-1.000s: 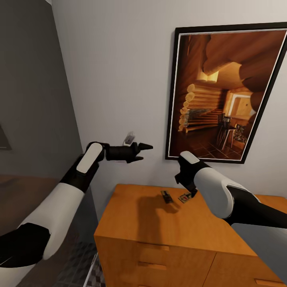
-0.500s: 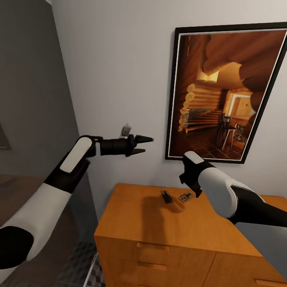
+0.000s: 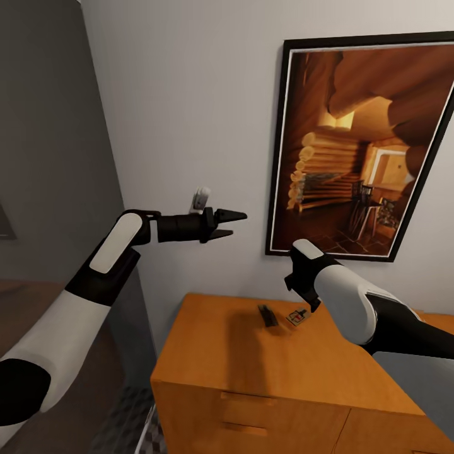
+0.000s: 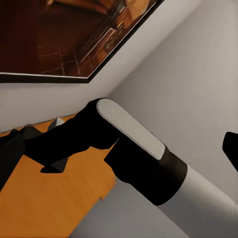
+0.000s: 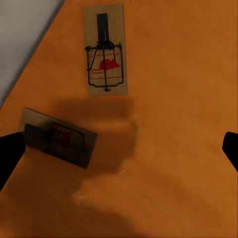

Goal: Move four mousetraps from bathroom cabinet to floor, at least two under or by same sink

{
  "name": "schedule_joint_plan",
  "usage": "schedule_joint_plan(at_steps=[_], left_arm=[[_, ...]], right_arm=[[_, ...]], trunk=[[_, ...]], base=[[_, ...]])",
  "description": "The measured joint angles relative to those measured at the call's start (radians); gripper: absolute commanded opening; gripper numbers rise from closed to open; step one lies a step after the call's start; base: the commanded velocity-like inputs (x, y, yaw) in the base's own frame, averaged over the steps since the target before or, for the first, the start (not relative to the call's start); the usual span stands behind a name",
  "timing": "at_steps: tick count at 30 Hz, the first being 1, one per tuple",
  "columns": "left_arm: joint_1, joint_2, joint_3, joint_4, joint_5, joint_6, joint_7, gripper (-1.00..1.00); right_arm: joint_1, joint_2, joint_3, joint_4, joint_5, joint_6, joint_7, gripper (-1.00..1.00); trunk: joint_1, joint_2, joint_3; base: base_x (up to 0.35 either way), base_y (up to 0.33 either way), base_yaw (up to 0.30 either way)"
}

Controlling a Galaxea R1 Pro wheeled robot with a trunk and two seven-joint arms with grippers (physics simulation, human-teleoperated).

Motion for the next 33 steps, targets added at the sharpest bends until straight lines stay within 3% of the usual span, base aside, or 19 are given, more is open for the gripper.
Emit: schedule_joint_plan(at_steps=[13,19,33], left_arm=[[0.001,0.0,-0.004,-0.036,0.001,0.0,0.0,1.0],[0.001,0.0,-0.025,-0.048,0.001,0.0,0.0,1.0],[0.002,0.0,-0.035,-0.051,0.0,0.0,0.0,1.0]], right_arm=[[0.0,0.001,0.002,0.011,-0.001,-0.003,0.049,1.0],[0.0,0.0,0.004,0.031,-0.004,-0.008,0.064,1.0],[0.0,-0.002,0.006,0.066,-0.006,-0.018,0.059,1.0]], trunk=[[0.0,0.0,0.0],[0.0,0.0,0.0],[0.004,-0.007,-0.003]], base=[[0.089,0.061,0.0],[0.008,0.005,0.0],[0.001,0.0,0.0]])
